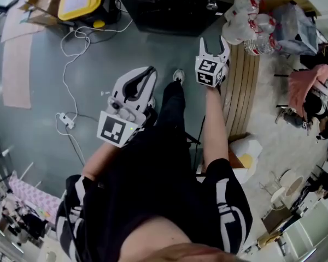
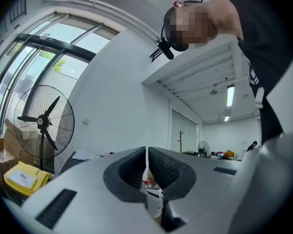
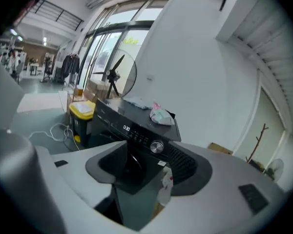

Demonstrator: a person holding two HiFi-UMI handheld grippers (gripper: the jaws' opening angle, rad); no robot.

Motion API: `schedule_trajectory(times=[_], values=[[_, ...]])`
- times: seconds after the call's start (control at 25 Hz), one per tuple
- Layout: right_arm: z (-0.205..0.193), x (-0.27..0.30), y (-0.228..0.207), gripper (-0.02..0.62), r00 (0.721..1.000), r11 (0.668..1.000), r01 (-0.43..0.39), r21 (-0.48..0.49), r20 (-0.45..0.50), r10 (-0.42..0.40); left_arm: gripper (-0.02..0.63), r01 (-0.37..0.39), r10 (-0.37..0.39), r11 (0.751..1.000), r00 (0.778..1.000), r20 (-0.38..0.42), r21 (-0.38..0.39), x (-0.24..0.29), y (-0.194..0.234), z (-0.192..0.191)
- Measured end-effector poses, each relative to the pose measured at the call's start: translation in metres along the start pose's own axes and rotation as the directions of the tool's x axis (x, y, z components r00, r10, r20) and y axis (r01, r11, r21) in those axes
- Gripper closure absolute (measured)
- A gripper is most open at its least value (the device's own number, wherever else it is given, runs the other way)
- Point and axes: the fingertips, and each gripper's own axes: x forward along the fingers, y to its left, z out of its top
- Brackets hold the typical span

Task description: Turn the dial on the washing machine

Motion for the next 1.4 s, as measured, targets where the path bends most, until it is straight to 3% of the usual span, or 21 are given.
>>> schedule_trajectory(times=[0.12, 0.36, 0.56, 0.72, 0.8, 0.88, 0.92, 0.96, 1.0, 1.08, 1.28, 1.32, 1.36, 1.4], values=[[-0.029, 0.089, -0.015, 0.307, 0.998, 0.988, 0.011, -0.155, -0.054, -0.020, 0.571, -0.021, 0.021, 1.000, 1.000, -0.004, 0.003, 0.049, 0.020, -0.019], [-0.072, 0.214, -0.027, 0.284, 0.992, 0.927, 0.009, -0.376, -0.111, -0.055, 0.572, -0.030, 0.030, 0.999, 0.999, -0.023, -0.021, 0.125, 0.055, -0.058], [-0.086, 0.263, -0.032, 0.276, 0.991, 0.900, 0.037, -0.434, -0.098, -0.088, 0.572, -0.049, 0.048, 0.998, 0.998, -0.027, -0.026, 0.151, 0.074, -0.085], [-0.082, 0.274, -0.033, 0.276, 0.991, 0.902, 0.070, -0.426, -0.071, -0.110, 0.571, -0.070, 0.069, 0.997, 0.997, -0.033, -0.031, 0.154, 0.084, -0.096], [-0.082, 0.274, -0.031, 0.307, 0.995, 0.947, 0.050, -0.317, -0.062, -0.073, 0.571, -0.079, 0.078, 0.996, 0.996, -0.039, -0.036, 0.154, 0.086, -0.101], [-0.083, 0.273, -0.033, 0.308, 0.998, 0.999, -0.013, -0.049, -0.057, 0.011, 0.572, -0.081, 0.079, 0.996, 0.996, -0.043, -0.036, 0.156, 0.087, -0.103], [-0.083, 0.274, -0.036, 0.308, 0.997, 0.991, -0.052, 0.121, -0.046, 0.058, 0.572, -0.080, 0.078, 0.996, 0.996, -0.043, -0.035, 0.157, 0.088, -0.103], [-0.082, 0.274, -0.040, 0.308, 0.995, 0.955, -0.087, 0.283, -0.028, 0.099, 0.572, -0.079, 0.077, 0.996, 0.996, -0.043, -0.035, 0.157, 0.088, -0.102], [-0.082, 0.274, -0.043, 0.308, 0.991, 0.899, -0.115, 0.424, -0.010, 0.132, 0.572, -0.077, 0.076, 0.996, 0.996, -0.042, -0.034, 0.157, 0.089, -0.101], [-0.082, 0.272, -0.047, 0.310, 0.985, 0.780, -0.149, 0.608, 0.024, 0.169, 0.572, -0.074, 0.073, 0.997, 0.996, -0.042, -0.033, 0.156, 0.088, -0.100], [-0.086, 0.272, -0.051, 0.308, 0.978, 0.605, -0.185, 0.774, 0.084, 0.191, 0.572, -0.065, 0.064, 0.997, 0.997, -0.042, -0.039, 0.154, 0.088, -0.102], [-0.087, 0.271, -0.052, 0.308, 0.981, 0.602, -0.175, 0.779, 0.083, 0.178, 0.572, -0.063, 0.062, 0.997, 0.997, -0.042, -0.039, 0.154, 0.088, -0.102], [-0.086, 0.269, -0.055, 0.277, 0.988, 0.659, -0.143, 0.738, 0.064, 0.143, 0.572, -0.061, 0.059, 0.997, 0.997, -0.043, -0.039, 0.153, 0.088, -0.102], [-0.083, 0.266, -0.057, 0.251, 0.995, 0.758, -0.097, 0.645, 0.039, 0.094, 0.572, -0.058, 0.056, 0.998, 0.997, -0.044, -0.040, 0.154, 0.087, -0.102]])
